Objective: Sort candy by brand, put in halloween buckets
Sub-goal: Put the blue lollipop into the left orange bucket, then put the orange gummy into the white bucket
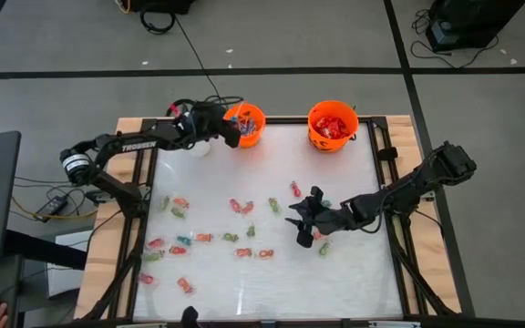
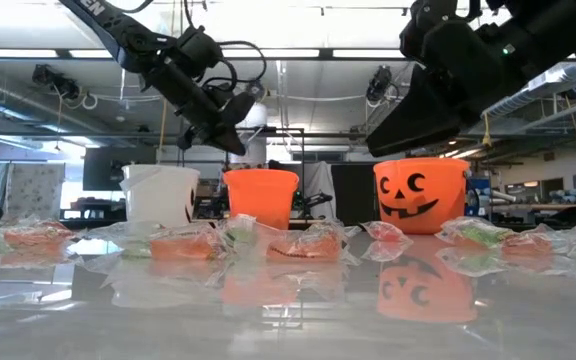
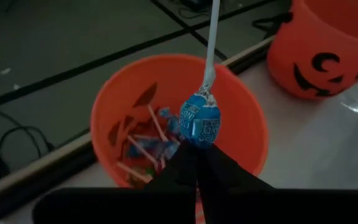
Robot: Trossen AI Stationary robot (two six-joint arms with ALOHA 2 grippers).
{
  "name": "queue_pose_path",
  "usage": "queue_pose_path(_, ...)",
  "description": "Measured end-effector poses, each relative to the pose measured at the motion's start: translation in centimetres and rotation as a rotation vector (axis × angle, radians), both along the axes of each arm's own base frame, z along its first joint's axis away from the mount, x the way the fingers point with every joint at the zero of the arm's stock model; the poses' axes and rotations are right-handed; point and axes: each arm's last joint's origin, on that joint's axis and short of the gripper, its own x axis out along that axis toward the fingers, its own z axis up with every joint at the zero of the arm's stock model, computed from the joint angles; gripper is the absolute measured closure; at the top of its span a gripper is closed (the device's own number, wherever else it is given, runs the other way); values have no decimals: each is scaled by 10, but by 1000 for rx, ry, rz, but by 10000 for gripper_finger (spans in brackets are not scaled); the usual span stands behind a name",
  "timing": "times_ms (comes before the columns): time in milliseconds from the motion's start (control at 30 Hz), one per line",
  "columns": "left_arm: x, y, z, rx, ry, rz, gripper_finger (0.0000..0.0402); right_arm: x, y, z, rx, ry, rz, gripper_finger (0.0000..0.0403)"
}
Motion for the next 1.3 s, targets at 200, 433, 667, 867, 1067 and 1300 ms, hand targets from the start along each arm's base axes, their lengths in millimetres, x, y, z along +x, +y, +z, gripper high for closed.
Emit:
queue_pose_path(200, 9, 6, -3, 18, 32, -55, 339, 1, -4, 0, 13, -4, -22, 198)
queue_pose_path(433, 17, 5, -9, 33, 73, -183, 238, 1, -4, 0, 50, -11, -37, 198)
queue_pose_path(667, 35, -43, 5, 158, 99, -338, 247, 3, -10, 0, 9, -3, -40, 198)
queue_pose_path(867, 33, -103, -4, 178, 133, -433, 265, 4, -13, 0, 9, -2, -44, 198)
queue_pose_path(1067, 13, -177, -22, 132, 102, -493, 276, 3, -6, 0, 61, -1, 1, 198)
queue_pose_path(1300, -18, -257, -53, 127, 107, -502, 277, 4, 2, 5, 24, -54, 55, 198)
